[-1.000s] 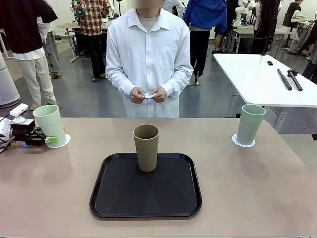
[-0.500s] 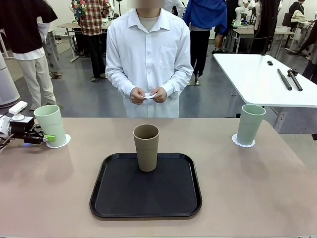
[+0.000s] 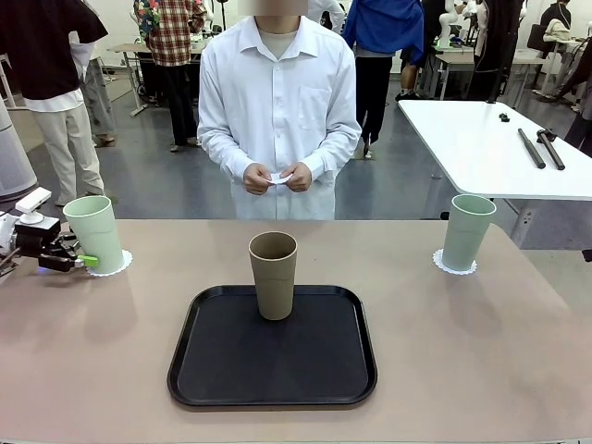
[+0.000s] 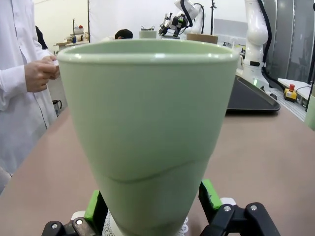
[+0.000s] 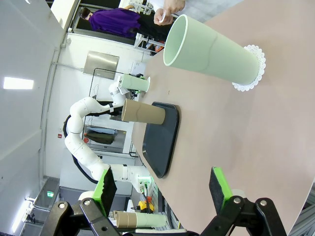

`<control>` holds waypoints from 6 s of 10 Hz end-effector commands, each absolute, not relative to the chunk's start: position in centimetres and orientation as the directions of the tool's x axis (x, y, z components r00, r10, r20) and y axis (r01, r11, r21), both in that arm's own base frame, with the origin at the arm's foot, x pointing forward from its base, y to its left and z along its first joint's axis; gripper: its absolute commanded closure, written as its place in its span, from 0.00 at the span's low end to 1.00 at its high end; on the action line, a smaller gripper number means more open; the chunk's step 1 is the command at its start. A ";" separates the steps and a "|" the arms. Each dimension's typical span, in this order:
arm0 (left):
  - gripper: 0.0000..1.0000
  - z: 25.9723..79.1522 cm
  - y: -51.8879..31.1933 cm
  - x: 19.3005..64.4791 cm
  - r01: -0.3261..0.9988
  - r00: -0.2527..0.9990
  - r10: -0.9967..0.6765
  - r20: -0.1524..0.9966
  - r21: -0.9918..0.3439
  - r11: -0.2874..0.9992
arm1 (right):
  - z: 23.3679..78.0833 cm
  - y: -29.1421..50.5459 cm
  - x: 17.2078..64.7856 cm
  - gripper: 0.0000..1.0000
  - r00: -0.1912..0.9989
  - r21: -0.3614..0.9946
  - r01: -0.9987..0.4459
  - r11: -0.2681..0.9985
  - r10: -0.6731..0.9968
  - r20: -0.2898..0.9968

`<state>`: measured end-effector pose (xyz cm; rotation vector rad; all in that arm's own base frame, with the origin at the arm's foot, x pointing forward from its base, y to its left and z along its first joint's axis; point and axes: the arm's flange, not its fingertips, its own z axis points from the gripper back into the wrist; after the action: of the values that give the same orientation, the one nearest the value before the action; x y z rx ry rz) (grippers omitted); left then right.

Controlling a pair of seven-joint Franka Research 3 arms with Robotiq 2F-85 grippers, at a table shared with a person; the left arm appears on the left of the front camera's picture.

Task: Place coasters on the table and set cups on them.
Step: Take one Reusable plastic cup from the Flat Tray and place it on a coaster set by the human.

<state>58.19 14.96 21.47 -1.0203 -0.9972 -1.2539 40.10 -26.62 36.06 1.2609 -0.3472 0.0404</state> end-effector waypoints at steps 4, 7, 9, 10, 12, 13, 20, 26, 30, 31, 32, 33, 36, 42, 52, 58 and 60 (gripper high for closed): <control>0.00 24.8 16.2 57.4 0.996 0.076 -0.416 0.906 -0.049 0.076 | 36.2 -26.5 40.2 0.00 0.951 0.927 -0.205 0.312 -0.162 0.265; 0.00 29.6 17.5 56.6 0.973 0.200 -0.653 0.730 -0.070 0.220 | 36.2 -26.5 40.2 0.00 0.951 0.927 -0.205 0.312 -0.162 0.265; 0.00 33.4 16.9 56.3 0.950 0.277 -0.719 0.637 -0.072 0.303 | 36.2 -26.5 40.2 0.00 0.951 0.927 -0.205 0.312 -0.162 0.265; 0.00 35.1 16.1 55.5 0.931 0.336 -0.736 0.587 -0.086 0.356 | 36.2 -26.5 40.2 0.00 0.951 0.927 -0.205 0.312 -0.162 0.265; 0.00 39.0 13.8 53.1 0.884 0.426 -0.731 0.533 -0.076 0.460 | 36.2 -26.5 40.2 0.00 0.951 0.927 -0.205 0.312 -0.162 0.265; 0.00 41.3 12.8 52.1 0.811 0.533 -0.720 0.444 -0.025 0.584 | 36.2 -26.5 40.2 0.00 0.951 0.927 -0.205 0.312 -0.162 0.265; 0.00 50.4 6.9 42.5 0.773 0.593 -0.780 0.200 0.132 0.621 | 36.2 -26.5 40.2 0.00 0.951 0.927 -0.205 0.312 -0.162 0.265; 0.00 51.5 5.5 41.1 0.801 0.550 -0.809 0.205 0.143 0.581 | 36.2 -26.5 40.2 0.00 0.951 0.927 -0.205 0.312 -0.162 0.265; 0.00 51.5 5.5 41.1 0.801 0.550 -0.809 0.205 0.143 0.581 | 36.2 -26.5 40.2 0.00 0.951 0.927 -0.205 0.312 -0.162 0.265; 0.00 51.5 5.5 41.1 0.801 0.550 -0.809 0.205 0.143 0.581 | 36.2 -26.5 40.2 0.00 0.951 0.927 -0.205 0.312 -0.162 0.265; 0.00 51.5 5.5 41.1 0.801 0.550 -0.809 0.205 0.143 0.581 | 36.2 -26.5 40.2 0.00 0.951 0.927 -0.205 0.312 -0.162 0.265; 0.00 51.5 5.5 41.1 0.801 0.550 -0.809 0.205 0.143 0.581 | 36.2 -26.5 40.2 0.00 0.951 0.927 -0.205 0.312 -0.162 0.265; 0.00 51.5 5.5 41.1 0.801 0.550 -0.809 0.205 0.143 0.581 | 36.2 -26.5 40.2 0.00 0.951 0.927 -0.205 0.312 -0.162 0.265; 0.00 48.3 5.3 36.7 0.513 0.855 -0.490 0.170 -0.136 0.848 | 36.2 -26.5 40.2 0.00 0.951 0.927 -0.205 0.312 -0.162 0.265; 0.00 42.2 23.3 36.5 0.470 0.846 0.086 0.526 -0.812 0.346 | 36.2 -26.5 40.2 0.00 0.951 0.927 -0.205 0.312 -0.162 0.265; 0.00 41.5 28.1 36.4 0.215 0.918 0.230 0.324 -0.892 0.398 | 36.2 -26.5 40.2 0.00 0.951 0.927 -0.205 0.312 -0.162 0.265; 0.00 40.7 28.4 35.6 0.208 0.917 0.243 0.317 -0.898 0.387 | 36.2 -26.5 40.2 0.00 0.951 0.927 -0.205 0.312 -0.162 0.265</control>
<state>35.92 28.49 40.73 -1.1840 -0.4481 0.0138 40.14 -26.59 36.04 1.2615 -0.3467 0.0412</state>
